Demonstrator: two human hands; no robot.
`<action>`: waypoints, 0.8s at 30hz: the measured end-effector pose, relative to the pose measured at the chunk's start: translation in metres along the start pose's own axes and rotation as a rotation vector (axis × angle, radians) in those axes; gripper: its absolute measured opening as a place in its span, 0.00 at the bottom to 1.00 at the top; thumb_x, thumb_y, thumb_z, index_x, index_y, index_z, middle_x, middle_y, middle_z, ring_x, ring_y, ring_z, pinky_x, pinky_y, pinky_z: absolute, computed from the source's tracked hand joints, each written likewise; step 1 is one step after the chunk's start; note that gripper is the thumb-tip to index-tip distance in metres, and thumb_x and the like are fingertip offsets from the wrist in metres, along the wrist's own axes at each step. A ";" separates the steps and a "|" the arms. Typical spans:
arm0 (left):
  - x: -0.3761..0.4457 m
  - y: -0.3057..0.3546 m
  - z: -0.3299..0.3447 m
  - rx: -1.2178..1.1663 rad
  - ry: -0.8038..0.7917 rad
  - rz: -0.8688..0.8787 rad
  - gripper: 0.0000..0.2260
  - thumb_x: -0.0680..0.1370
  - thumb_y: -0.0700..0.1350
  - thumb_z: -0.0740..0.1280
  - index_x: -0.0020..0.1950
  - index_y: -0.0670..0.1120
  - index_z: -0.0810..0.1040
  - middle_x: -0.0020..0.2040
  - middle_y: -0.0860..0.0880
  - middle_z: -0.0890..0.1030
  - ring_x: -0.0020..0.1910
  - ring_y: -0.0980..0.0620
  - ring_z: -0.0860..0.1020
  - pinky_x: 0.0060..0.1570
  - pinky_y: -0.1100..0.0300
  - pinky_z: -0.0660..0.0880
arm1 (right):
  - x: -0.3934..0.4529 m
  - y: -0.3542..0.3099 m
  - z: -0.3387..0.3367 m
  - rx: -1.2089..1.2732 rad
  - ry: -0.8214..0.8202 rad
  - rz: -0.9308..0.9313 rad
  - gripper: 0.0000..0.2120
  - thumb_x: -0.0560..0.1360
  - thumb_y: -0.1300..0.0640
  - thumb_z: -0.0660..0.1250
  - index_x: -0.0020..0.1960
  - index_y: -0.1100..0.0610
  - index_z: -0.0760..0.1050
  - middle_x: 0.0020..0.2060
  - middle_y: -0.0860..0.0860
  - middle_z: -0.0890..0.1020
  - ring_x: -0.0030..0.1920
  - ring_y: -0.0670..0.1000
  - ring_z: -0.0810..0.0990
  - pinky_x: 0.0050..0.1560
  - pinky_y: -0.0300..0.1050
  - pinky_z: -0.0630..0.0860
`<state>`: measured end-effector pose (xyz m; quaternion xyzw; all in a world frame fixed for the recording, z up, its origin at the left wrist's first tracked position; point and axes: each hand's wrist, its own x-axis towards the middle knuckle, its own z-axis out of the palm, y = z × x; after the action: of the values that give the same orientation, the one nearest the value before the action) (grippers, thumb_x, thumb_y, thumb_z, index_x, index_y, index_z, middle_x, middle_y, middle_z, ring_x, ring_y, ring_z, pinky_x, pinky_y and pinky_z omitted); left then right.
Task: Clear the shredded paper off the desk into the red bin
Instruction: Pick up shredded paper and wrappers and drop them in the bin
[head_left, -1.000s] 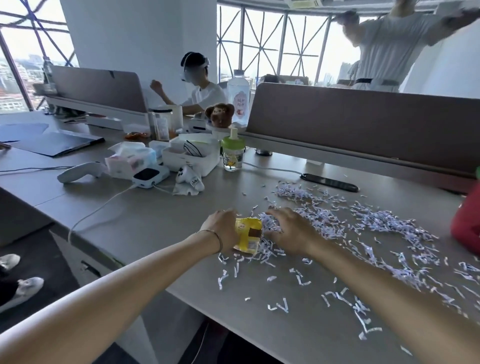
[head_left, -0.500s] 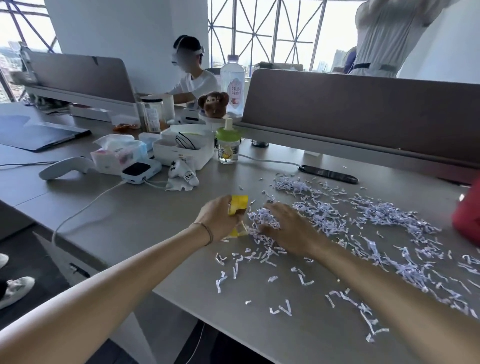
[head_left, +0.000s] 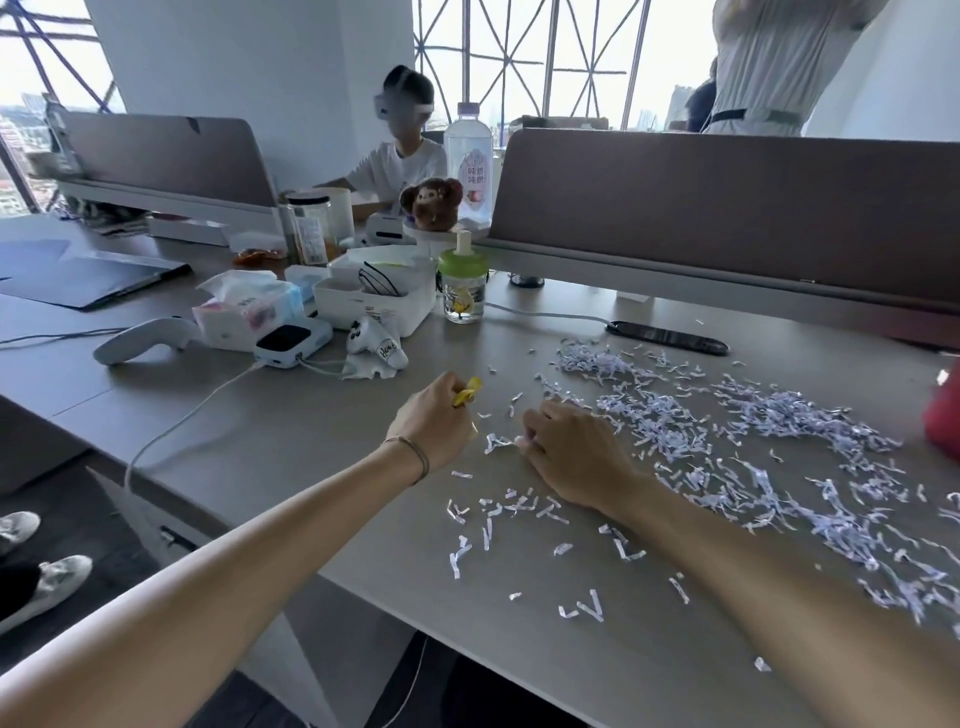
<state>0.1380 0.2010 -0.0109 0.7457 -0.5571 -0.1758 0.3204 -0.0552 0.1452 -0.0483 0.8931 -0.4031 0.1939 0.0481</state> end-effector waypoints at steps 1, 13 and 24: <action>0.001 0.001 0.002 0.032 0.002 0.010 0.04 0.75 0.50 0.60 0.46 0.53 0.73 0.43 0.48 0.82 0.43 0.42 0.79 0.40 0.52 0.76 | -0.001 -0.001 0.000 -0.027 0.003 -0.019 0.11 0.80 0.48 0.62 0.44 0.54 0.74 0.40 0.53 0.80 0.44 0.58 0.80 0.46 0.52 0.78; 0.071 0.068 0.045 0.171 0.068 0.075 0.19 0.78 0.63 0.55 0.39 0.50 0.73 0.36 0.51 0.81 0.38 0.47 0.78 0.36 0.56 0.70 | 0.067 0.081 -0.022 0.159 -0.039 0.014 0.19 0.82 0.52 0.60 0.33 0.54 0.69 0.29 0.57 0.76 0.31 0.58 0.74 0.34 0.48 0.67; 0.174 0.255 0.131 -0.047 -0.032 0.366 0.16 0.78 0.59 0.56 0.36 0.50 0.69 0.33 0.49 0.76 0.37 0.42 0.75 0.34 0.53 0.66 | 0.089 0.255 -0.151 0.116 0.075 0.291 0.22 0.81 0.50 0.62 0.29 0.53 0.64 0.25 0.51 0.71 0.28 0.54 0.71 0.32 0.54 0.70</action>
<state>-0.0712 -0.0440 0.0818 0.6213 -0.6844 -0.1394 0.3552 -0.2370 -0.0514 0.1067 0.8186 -0.5143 0.2551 -0.0170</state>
